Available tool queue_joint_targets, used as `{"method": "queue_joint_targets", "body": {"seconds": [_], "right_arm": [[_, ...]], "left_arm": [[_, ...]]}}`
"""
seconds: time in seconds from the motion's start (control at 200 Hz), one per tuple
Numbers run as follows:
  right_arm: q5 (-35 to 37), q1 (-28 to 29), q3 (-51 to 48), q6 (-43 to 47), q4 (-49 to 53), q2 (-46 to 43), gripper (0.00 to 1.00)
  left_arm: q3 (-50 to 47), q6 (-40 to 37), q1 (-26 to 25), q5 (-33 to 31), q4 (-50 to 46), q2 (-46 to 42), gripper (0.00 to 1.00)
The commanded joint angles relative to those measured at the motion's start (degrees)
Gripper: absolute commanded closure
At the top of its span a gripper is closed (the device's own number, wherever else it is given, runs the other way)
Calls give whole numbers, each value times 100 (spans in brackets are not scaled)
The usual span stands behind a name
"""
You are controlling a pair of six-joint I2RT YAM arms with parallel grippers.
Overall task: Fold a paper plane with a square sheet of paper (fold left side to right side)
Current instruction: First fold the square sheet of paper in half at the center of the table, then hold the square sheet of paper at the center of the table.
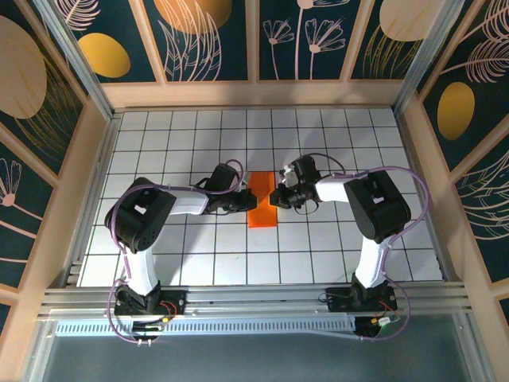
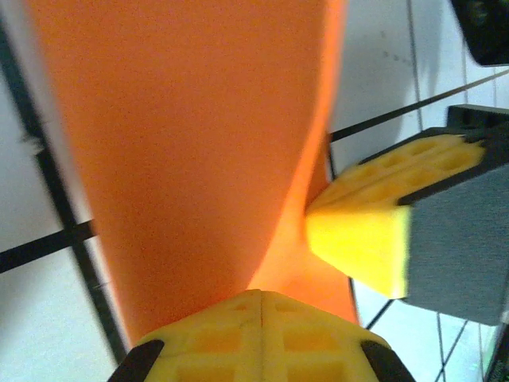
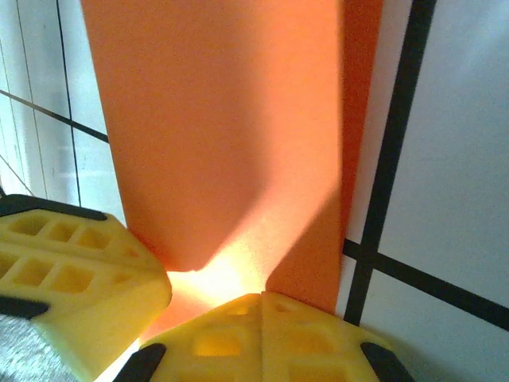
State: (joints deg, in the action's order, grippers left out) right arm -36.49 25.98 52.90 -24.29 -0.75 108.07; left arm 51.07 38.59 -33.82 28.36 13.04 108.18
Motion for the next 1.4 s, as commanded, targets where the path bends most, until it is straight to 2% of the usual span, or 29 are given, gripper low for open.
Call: {"method": "queue_joint_targets", "body": {"seconds": [0.0, 0.335, 0.485, 0.666, 0.831, 0.951, 1.396], "right_arm": [[941, 2, -105, 229, 629, 399, 100], [968, -1, -91, 267, 671, 388, 100], [933, -9, -71, 259, 672, 378, 100], [924, -3, -71, 250, 668, 371, 100], [924, 4, -73, 243, 670, 368, 100], [924, 1, -79, 238, 648, 372, 100], [916, 12, -76, 252, 650, 371, 100]], "left_arm": [[-221, -100, 119, -144, -105, 99, 98], [-902, -55, 495, -248, 61, -284, 100], [-948, -152, 491, -244, 30, -825, 100], [-896, -133, 372, 59, 255, -1317, 100], [-478, -76, 90, 215, 410, -1037, 100], [-131, -105, -29, 213, 327, -446, 100], [31, -284, -68, 16, -19, 192, 100]]}}
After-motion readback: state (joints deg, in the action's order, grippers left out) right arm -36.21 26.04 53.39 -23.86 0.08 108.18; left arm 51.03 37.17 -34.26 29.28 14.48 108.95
